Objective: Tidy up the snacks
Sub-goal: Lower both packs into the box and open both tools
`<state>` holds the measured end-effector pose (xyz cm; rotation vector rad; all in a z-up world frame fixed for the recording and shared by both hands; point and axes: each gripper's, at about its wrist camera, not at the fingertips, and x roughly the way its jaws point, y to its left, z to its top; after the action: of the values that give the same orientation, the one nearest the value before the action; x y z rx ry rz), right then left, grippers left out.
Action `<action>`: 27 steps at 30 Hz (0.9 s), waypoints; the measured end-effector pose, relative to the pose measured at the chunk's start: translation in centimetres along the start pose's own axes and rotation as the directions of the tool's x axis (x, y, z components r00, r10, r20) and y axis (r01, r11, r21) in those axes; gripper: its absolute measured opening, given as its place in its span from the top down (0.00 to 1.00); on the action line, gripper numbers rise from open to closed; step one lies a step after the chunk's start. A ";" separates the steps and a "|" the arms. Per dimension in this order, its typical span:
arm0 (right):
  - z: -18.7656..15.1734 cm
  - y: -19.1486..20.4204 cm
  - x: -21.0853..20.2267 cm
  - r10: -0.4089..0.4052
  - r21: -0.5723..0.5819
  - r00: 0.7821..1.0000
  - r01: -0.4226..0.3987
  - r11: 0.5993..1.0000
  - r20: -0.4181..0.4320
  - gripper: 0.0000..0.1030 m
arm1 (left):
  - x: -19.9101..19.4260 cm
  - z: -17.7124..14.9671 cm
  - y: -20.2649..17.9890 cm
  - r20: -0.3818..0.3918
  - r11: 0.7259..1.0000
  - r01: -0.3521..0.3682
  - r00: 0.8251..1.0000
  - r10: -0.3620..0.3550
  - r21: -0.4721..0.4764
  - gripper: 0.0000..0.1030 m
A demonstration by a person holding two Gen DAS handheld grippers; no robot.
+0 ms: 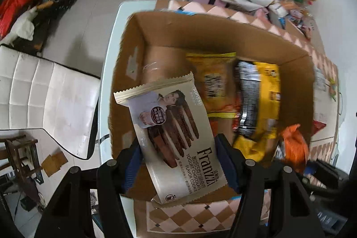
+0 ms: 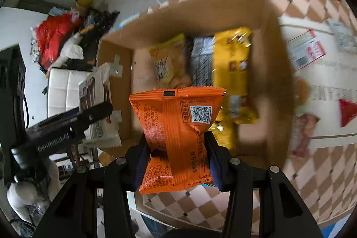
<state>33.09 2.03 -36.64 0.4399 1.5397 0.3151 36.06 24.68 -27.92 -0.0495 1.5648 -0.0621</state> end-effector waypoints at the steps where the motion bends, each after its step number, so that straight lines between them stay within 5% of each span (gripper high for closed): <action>1: 0.1 0.3 0.9 0.000 0.004 1.000 0.000 1.000 -0.016 0.51 | 0.6 0.1 0.4 -0.014 1.000 -0.002 1.000 0.002 0.000 0.39; 9: 1.0 0.7 5.1 0.000 0.030 0.996 0.003 1.000 -0.088 0.49 | 4.2 -0.2 1.5 -0.142 1.000 0.011 0.990 -0.010 0.008 0.38; 11: 1.1 0.4 6.2 0.005 0.044 0.993 0.000 0.999 -0.119 0.38 | 4.8 -0.4 1.7 -0.167 1.000 0.014 0.986 -0.014 -0.001 0.22; 12: 1.0 0.3 6.5 0.000 0.041 0.992 0.005 0.999 -0.126 0.17 | 4.9 -0.5 1.7 -0.169 1.000 0.011 0.985 -0.012 -0.004 0.18; 13: 1.0 0.3 6.8 -0.006 0.037 0.992 0.011 0.999 -0.128 0.06 | 4.9 -0.6 1.7 -0.164 1.000 0.016 0.986 -0.016 -0.005 0.17; 27: -0.1 0.1 5.5 -0.167 -0.035 0.983 0.165 0.986 -0.080 0.06 | 2.6 -2.2 0.3 -0.123 1.000 0.011 0.992 -0.010 0.010 0.16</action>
<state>33.11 4.63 -41.45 0.2771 1.6398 0.2270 33.84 24.82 -30.57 -0.0461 1.6875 -0.0834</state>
